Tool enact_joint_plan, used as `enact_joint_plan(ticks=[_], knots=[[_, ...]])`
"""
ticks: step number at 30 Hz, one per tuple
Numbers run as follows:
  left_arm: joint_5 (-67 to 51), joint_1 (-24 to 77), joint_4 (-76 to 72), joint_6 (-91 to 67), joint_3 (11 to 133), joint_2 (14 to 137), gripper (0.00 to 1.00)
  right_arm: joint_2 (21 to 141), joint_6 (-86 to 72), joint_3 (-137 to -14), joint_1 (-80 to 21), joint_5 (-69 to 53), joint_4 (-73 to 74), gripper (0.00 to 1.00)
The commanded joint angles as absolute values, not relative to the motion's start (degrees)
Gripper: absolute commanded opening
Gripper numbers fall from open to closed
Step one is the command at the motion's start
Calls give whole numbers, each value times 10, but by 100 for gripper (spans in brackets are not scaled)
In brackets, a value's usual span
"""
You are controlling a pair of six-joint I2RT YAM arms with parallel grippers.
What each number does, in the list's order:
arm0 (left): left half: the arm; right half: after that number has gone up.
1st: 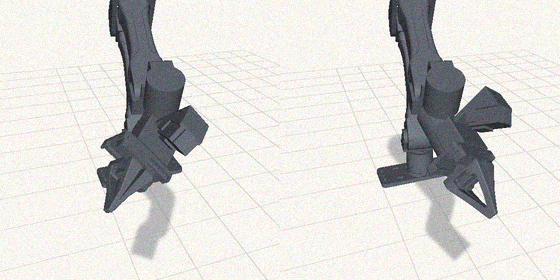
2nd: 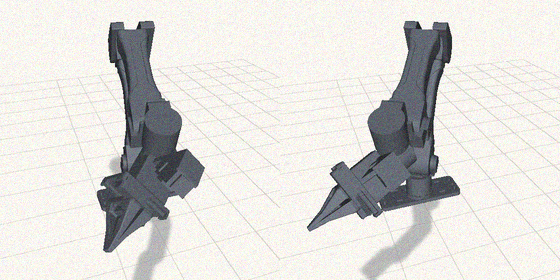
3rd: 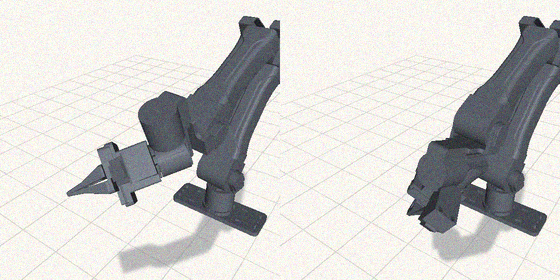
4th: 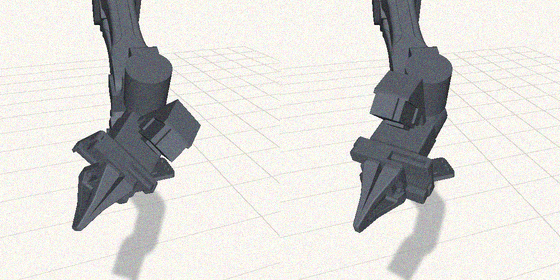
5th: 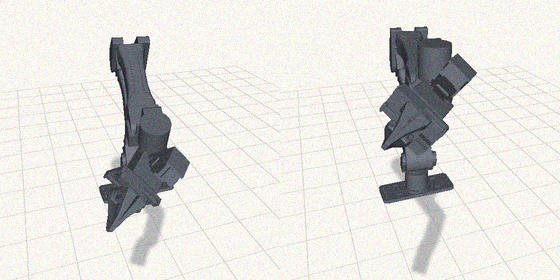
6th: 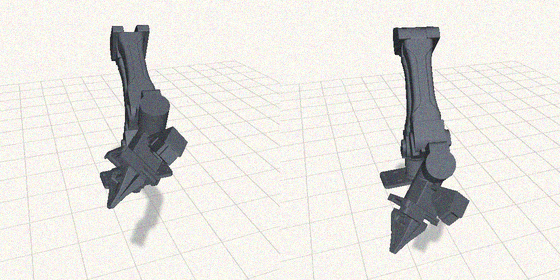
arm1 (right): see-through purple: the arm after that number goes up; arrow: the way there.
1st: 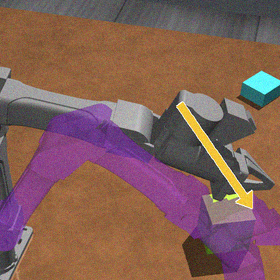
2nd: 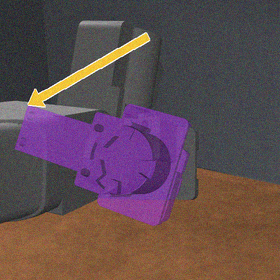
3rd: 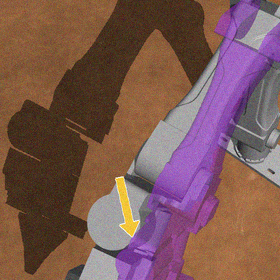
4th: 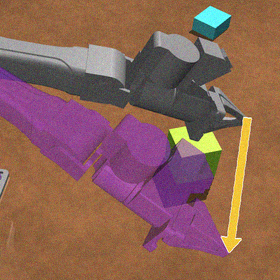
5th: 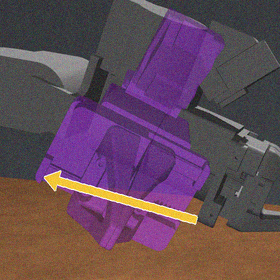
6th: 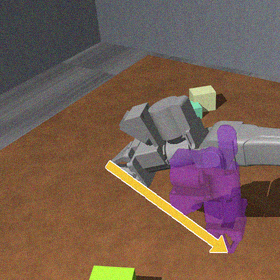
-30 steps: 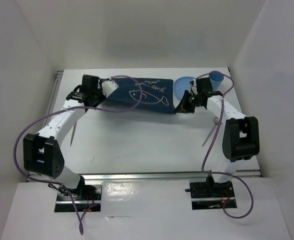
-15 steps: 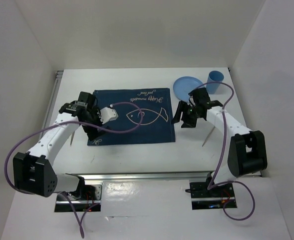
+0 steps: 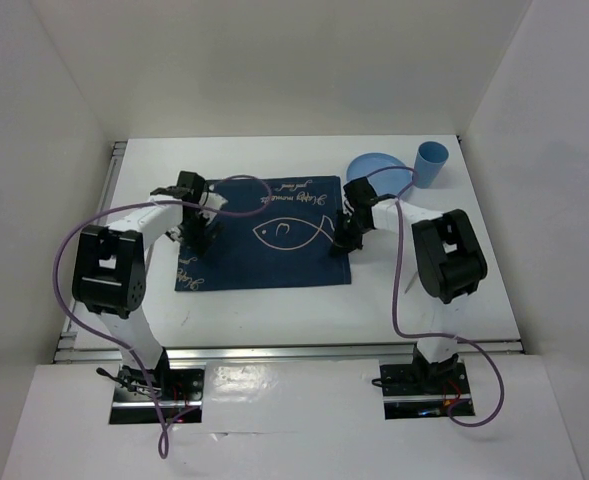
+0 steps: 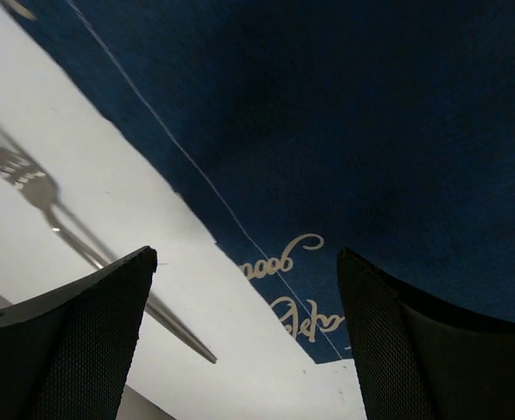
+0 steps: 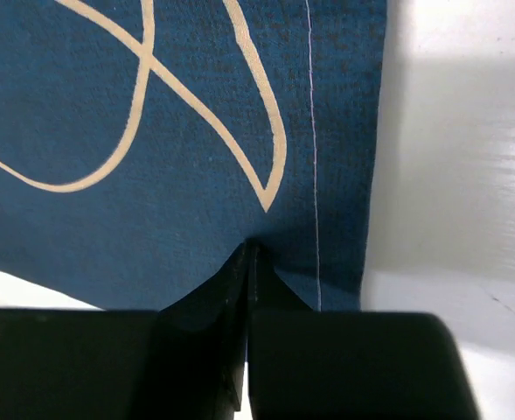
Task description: Set the dinner table for one person
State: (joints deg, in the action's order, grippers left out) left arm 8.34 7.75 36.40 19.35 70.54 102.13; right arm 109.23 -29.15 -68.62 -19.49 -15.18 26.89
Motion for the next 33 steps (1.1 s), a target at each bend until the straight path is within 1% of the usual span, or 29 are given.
enact_joint_plan(ticks=[1, 4, 10, 14, 17, 21, 27, 29, 33], knots=[[113, 83, 336, 165, 679, 1033, 90, 1080, -320, -665, -202, -134, 225, 0], [119, 89, 323, 172, 642, 1033, 89, 1070, -363, -626, -196, -106, 230, 0], [118, 126, 316, 185, 582, 1005, 89, 1009, -421, -527, -177, -106, 229, 0], [112, 140, 334, 173, 570, 985, 89, 963, -453, -483, -177, -91, 243, 0], [86, 153, 352, 159, 564, 972, 89, 919, -466, -454, -170, -63, 259, 0], [59, 185, 365, 164, 551, 958, 89, 884, -466, -439, -137, -69, 265, 0], [54, 199, 385, 164, 534, 958, 89, 895, -438, -445, -113, -74, 272, 0], [62, 199, 374, 164, 533, 958, 89, 895, -438, -445, -113, -92, 272, 0], [83, 199, 360, 164, 533, 958, 89, 876, -450, -397, -113, -117, 250, 0]])
